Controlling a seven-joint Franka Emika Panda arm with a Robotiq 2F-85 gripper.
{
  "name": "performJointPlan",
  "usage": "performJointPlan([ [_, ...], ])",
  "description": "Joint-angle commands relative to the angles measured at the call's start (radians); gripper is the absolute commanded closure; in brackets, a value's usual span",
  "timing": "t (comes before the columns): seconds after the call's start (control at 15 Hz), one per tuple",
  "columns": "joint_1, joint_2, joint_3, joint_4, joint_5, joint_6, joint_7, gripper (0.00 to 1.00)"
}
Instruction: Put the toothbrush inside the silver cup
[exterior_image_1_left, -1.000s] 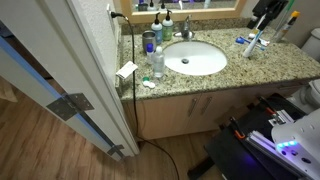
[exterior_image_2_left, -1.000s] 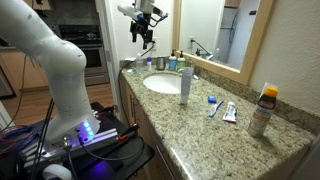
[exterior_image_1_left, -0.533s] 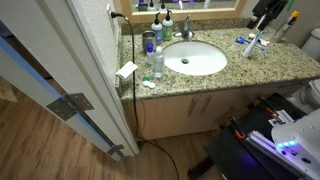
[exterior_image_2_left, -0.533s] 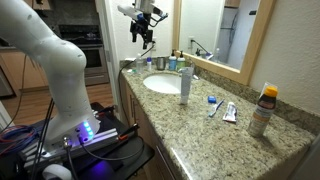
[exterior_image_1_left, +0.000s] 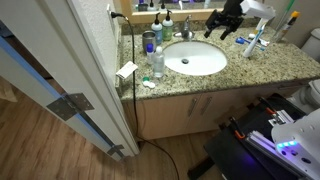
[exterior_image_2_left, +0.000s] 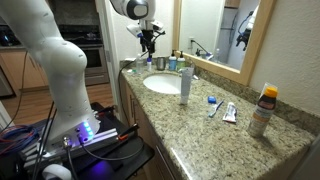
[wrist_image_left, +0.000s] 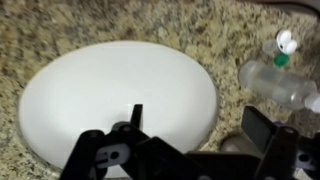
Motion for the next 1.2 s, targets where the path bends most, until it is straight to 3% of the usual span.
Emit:
performJointPlan([
  [0.0,0.004,0.043,0.019,0.041,0.014,0.040,0.034,0.00],
  [0.2,0.018,0.094,0.035,0.122,0.030,0.056,0.073,0.00],
  [0.33,-0.004,0.187,0.067,0.132,-0.093,0.115,0.197,0.00],
  [0.47,0.002,0.287,0.076,0.189,-0.134,0.181,0.311,0.00],
  [0.8,0.066,0.507,0.063,0.435,-0.184,0.264,0.543,0.00],
  [0.87,0.079,0.521,0.060,0.472,-0.176,0.253,0.558,0.00],
  [0.93,0.068,0.461,0.057,0.376,-0.158,0.262,0.506,0.00],
  [1.13,0.086,0.513,0.056,0.458,-0.156,0.261,0.537,0.00],
])
